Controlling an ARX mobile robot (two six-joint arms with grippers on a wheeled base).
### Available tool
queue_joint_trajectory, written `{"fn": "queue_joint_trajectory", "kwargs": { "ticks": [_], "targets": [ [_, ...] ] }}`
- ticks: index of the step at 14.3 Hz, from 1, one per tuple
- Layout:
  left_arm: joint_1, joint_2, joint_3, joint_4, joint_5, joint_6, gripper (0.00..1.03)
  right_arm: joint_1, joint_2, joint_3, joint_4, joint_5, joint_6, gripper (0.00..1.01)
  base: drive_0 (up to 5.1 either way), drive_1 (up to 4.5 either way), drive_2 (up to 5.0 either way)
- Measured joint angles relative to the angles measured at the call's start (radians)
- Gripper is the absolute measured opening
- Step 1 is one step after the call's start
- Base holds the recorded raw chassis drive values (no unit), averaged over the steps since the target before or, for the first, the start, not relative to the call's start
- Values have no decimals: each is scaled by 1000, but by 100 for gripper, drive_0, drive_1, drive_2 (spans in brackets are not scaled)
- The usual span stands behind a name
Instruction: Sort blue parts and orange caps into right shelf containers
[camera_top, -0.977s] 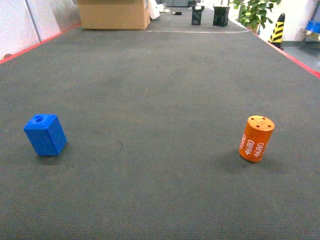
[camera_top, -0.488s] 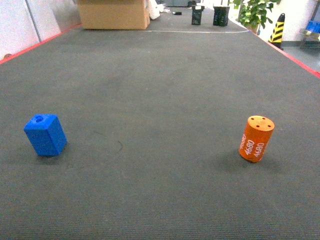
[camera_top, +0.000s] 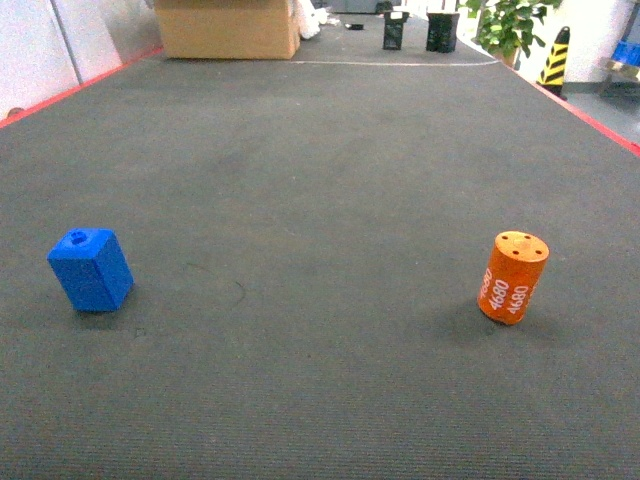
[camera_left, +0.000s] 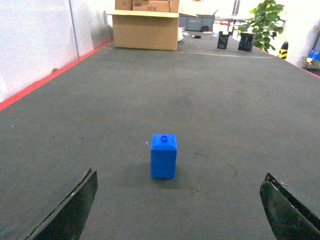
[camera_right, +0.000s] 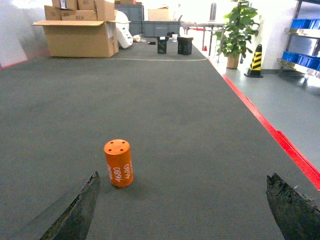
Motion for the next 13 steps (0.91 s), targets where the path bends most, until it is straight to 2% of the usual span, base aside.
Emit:
{"fn": "queue_joint_trajectory", "kwargs": {
  "ticks": [13],
  "targets": [
    [0, 0, 0, 0, 0, 0, 98, 0, 0, 0, 0, 0, 0, 98, 0, 0, 0]
  ]
}}
